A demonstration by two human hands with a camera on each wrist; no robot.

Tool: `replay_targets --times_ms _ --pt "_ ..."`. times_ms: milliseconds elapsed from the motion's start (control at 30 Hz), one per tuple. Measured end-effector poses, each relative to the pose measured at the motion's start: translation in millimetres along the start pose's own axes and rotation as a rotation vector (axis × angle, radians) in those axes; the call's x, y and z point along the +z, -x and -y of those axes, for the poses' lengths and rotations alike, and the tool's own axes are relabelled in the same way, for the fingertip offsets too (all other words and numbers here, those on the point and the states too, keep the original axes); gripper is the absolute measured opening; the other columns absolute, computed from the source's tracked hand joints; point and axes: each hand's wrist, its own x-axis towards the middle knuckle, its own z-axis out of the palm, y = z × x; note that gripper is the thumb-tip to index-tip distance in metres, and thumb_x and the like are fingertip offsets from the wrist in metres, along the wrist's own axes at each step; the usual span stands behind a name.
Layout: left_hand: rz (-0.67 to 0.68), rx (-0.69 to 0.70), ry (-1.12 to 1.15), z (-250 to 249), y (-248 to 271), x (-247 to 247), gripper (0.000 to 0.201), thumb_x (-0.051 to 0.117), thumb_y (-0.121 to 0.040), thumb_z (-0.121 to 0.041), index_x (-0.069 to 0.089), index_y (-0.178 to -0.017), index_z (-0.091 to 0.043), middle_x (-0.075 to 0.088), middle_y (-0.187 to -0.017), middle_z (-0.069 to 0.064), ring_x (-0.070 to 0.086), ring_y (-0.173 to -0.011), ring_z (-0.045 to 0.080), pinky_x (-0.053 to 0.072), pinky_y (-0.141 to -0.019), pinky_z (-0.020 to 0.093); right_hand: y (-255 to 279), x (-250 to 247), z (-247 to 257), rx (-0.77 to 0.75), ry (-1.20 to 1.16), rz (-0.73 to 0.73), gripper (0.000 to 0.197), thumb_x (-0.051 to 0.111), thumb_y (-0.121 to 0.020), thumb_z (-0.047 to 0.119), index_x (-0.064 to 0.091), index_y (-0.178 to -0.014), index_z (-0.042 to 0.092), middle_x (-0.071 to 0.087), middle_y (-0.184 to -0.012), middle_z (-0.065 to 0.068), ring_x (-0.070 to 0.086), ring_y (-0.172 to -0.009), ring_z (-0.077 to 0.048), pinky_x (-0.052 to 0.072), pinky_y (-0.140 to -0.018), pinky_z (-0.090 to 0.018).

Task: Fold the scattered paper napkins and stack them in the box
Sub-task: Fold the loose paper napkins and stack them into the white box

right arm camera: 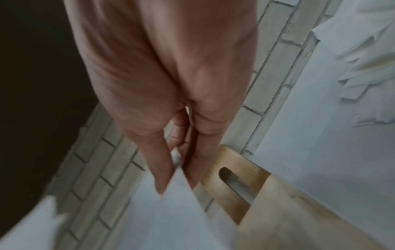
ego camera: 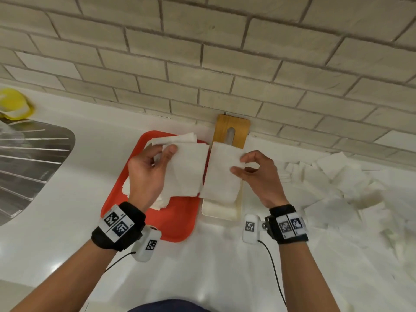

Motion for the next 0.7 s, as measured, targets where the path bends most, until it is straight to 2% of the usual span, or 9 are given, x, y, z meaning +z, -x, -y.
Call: replay_targets --times_ms 67,167,233,367,433,500,600,633,700 --pt "-0.024 -0.009 -0.014 2 -8 -10 0.018 0.075 -0.098 -0.033 0.077 -0.081 -0.029 0.069 -0.073 -0.019 0.060 -0.074 0.001 0.048 -0.069 0.019 -20 7 -23 0.065 0.158 0.044 0.036 0.095 -0.080 0.017 0.070 -0.106 0.020 0.071 -0.116 0.004 0.072 -0.098 -0.012 0.058 -0.084 -0.022" --pt "-0.034 0.015 -0.040 -1 -12 -18 0.020 0.075 -0.098 -0.034 0.081 -0.089 -0.017 0.076 -0.082 -0.009 0.066 -0.079 0.003 0.051 -0.070 0.019 -39 24 -50 0.107 0.423 0.144 0.042 0.091 -0.080 0.011 0.065 -0.112 0.018 0.065 -0.117 -0.004 0.069 -0.102 -0.026 0.055 -0.085 -0.030" --pt "-0.011 0.007 -0.054 -1 -12 -18 0.023 0.074 -0.097 -0.034 0.081 -0.091 -0.013 0.078 -0.085 -0.004 0.068 -0.082 0.004 0.052 -0.071 0.018 -41 35 -64 0.090 0.517 0.155 0.043 0.086 -0.082 0.008 0.060 -0.115 0.017 0.059 -0.120 -0.007 0.064 -0.108 -0.027 0.052 -0.088 -0.030" --pt "0.035 -0.004 -0.071 1 -7 -9 0.025 0.074 -0.096 -0.035 0.082 -0.093 -0.011 0.079 -0.092 0.001 0.071 -0.088 0.015 0.055 -0.076 0.030 -32 49 -68 0.065 0.586 0.116 0.036 0.074 -0.094 0.004 0.053 -0.121 0.015 0.046 -0.126 -0.005 0.062 -0.114 -0.033 0.057 -0.100 -0.050" --pt "0.053 0.001 -0.080 2 -4 -3 0.038 0.074 -0.096 -0.037 0.076 -0.087 -0.001 0.072 -0.082 0.010 0.063 -0.079 0.015 0.049 -0.071 0.030 -23 43 -54 0.054 0.620 0.115 0.035 0.070 -0.100 0.008 0.052 -0.129 0.014 0.044 -0.136 -0.006 0.059 -0.124 -0.032 0.052 -0.110 -0.047" --pt "0.086 0.018 -0.081 -3 -2 5 0.047 0.073 -0.097 -0.036 0.066 -0.078 0.006 0.058 -0.071 0.013 0.052 -0.070 0.011 0.041 -0.065 0.027 -12 29 -30 -0.023 0.522 0.098 0.029 0.067 -0.105 0.017 0.057 -0.132 0.021 0.046 -0.144 -0.001 0.057 -0.131 -0.023 0.048 -0.117 -0.043" --pt "0.124 0.036 -0.083 -10 1 15 0.047 0.072 -0.100 -0.033 0.066 -0.081 0.009 0.056 -0.075 0.024 0.052 -0.069 0.011 0.040 -0.063 0.026 13 13 20 -0.147 -0.004 0.106 0.018 0.063 -0.109 0.029 0.067 -0.125 0.023 0.068 -0.133 0.007 0.068 -0.124 -0.014 0.055 -0.110 -0.040" --pt "0.130 0.042 -0.081 -12 2 19 0.044 0.071 -0.101 -0.033 0.068 -0.082 0.007 0.059 -0.077 0.024 0.053 -0.070 0.010 0.040 -0.063 0.025 21 12 34 -0.146 -0.139 0.132 0.019 0.064 -0.109 0.031 0.068 -0.123 0.020 0.072 -0.128 0.007 0.071 -0.121 -0.015 0.057 -0.106 -0.039" --pt "0.147 0.048 -0.076 -15 3 28 0.037 0.068 -0.103 -0.034 0.070 -0.080 -0.005 0.060 -0.076 0.017 0.054 -0.069 0.008 0.042 -0.062 0.025 33 17 51 -0.166 -0.170 0.110 0.019 0.074 -0.102 0.030 0.067 -0.116 0.017 0.075 -0.119 0.009 0.074 -0.112 -0.014 0.059 -0.100 -0.036"
